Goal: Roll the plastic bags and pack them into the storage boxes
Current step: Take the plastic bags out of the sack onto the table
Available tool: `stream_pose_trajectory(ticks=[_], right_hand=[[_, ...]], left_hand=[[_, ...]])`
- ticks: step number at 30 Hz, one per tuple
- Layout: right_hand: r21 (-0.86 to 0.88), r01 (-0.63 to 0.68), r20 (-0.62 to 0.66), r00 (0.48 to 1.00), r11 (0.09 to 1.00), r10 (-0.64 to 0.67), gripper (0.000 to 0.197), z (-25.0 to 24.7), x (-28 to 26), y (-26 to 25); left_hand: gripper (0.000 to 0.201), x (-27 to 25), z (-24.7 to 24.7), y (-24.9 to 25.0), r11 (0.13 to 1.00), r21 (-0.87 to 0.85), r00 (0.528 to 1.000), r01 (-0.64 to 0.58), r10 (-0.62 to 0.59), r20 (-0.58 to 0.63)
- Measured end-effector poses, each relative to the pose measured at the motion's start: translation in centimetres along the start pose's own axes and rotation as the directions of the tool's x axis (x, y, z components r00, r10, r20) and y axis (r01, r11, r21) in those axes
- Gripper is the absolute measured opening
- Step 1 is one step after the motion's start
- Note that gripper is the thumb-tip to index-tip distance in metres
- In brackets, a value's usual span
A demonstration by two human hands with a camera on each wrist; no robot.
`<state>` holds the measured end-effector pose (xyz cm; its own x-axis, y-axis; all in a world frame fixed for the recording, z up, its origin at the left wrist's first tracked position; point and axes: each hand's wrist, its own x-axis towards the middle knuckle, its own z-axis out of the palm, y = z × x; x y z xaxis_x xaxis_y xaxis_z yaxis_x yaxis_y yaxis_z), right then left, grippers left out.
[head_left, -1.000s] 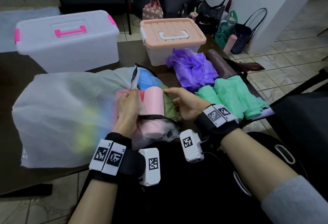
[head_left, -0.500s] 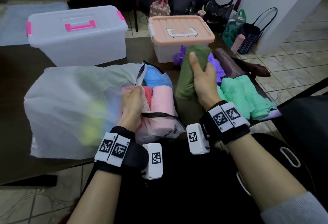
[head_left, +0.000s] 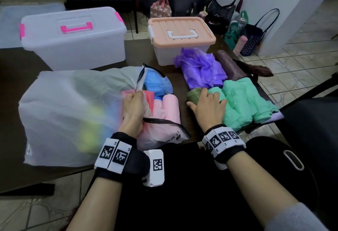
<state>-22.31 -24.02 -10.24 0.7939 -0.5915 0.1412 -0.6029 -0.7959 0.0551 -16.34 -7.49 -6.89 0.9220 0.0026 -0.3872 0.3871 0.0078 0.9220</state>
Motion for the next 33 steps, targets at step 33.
stream_pose_trajectory(ticks=[33], right_hand=[[0.663,-0.48,0.685,0.698,0.574,-0.208,0.03,-4.2,0.3,-2.7]], left_hand=[[0.022,1.0,-0.3,-1.0,1.0,-0.024,0.999,-0.007,0.008,0.044]])
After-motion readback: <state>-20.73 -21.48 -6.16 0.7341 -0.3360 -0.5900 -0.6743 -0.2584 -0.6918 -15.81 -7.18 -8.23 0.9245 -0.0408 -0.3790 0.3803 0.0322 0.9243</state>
